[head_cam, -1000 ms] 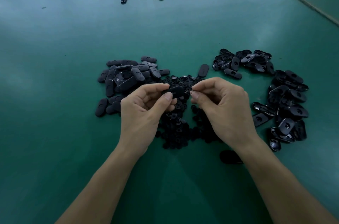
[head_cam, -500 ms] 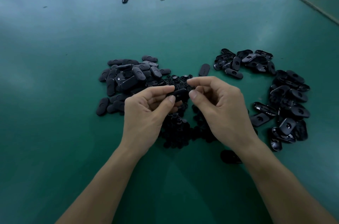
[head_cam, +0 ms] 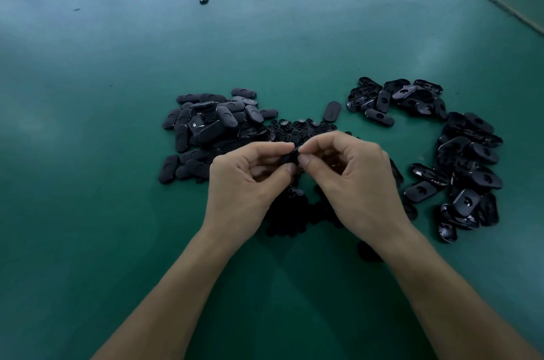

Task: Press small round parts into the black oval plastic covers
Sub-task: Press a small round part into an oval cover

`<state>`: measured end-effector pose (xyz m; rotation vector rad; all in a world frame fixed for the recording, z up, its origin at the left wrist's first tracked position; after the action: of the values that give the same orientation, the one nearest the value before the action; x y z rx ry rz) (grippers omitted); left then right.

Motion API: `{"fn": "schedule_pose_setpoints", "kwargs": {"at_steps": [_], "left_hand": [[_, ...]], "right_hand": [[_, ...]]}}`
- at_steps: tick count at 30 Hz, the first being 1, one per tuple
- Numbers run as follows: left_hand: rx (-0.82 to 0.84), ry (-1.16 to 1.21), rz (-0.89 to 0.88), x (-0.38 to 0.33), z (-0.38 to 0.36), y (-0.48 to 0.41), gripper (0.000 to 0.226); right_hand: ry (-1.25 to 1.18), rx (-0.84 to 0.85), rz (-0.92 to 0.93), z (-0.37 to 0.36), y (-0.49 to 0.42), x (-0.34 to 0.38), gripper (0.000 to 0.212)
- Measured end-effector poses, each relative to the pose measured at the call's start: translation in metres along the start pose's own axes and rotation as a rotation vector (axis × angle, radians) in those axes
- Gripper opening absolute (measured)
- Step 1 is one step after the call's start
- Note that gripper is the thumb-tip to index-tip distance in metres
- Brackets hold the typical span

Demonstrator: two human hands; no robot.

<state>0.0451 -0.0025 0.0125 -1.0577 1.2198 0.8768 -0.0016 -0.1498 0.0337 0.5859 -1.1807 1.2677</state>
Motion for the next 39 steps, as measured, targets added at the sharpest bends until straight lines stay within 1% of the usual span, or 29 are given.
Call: {"fn": "schedule_pose_setpoints", "kwargs": {"at_steps": [5,11,19,22,26,30,35,39], "left_hand": [[-0.004,-0.006,-0.009,0.000,0.000,0.000,0.026],[-0.001,0.007,-0.011,0.000,0.001,0.000,0.028],[-0.039,0.009,-0.022,0.000,0.004,-0.002,0.026],[-0.048,0.037,-0.018,0.001,0.005,-0.003,0.022],[-0.046,0.041,-0.019,0.002,0.006,-0.003,0.026],[-0.008,0.046,-0.015,0.001,0.003,-0.002,0.026],[0.005,0.073,0.006,0.001,0.005,-0.001,0.028],[-0.019,0.080,0.021,0.003,0.005,-0.003,0.030]], "right_hand": [[-0.004,-0.003,-0.027,-0.001,0.002,0.000,0.018],[0.007,-0.001,-0.053,-0.003,0.003,0.000,0.012],[0.114,-0.046,0.101,-0.008,0.007,0.011,0.018],[0.084,-0.014,0.110,-0.008,0.006,0.011,0.018],[0.107,0.002,0.129,-0.004,0.005,0.010,0.018],[0.132,0.019,0.068,0.002,0.001,0.004,0.029],[0.041,0.051,0.026,0.002,-0.001,0.000,0.019],[-0.030,0.071,-0.012,0.005,-0.003,-0.002,0.015]]}}
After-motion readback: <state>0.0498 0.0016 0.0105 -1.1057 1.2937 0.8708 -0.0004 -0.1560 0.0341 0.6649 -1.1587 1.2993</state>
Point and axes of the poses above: each hand's wrist, its own y-axis away from the middle knuckle, its own z-axis out of the back of the hand, x = y × z, the point moved 4 cm from there along -y, towards the middle knuckle, and after that the axes turned 1 degree about -y, right-handed, at the moved point
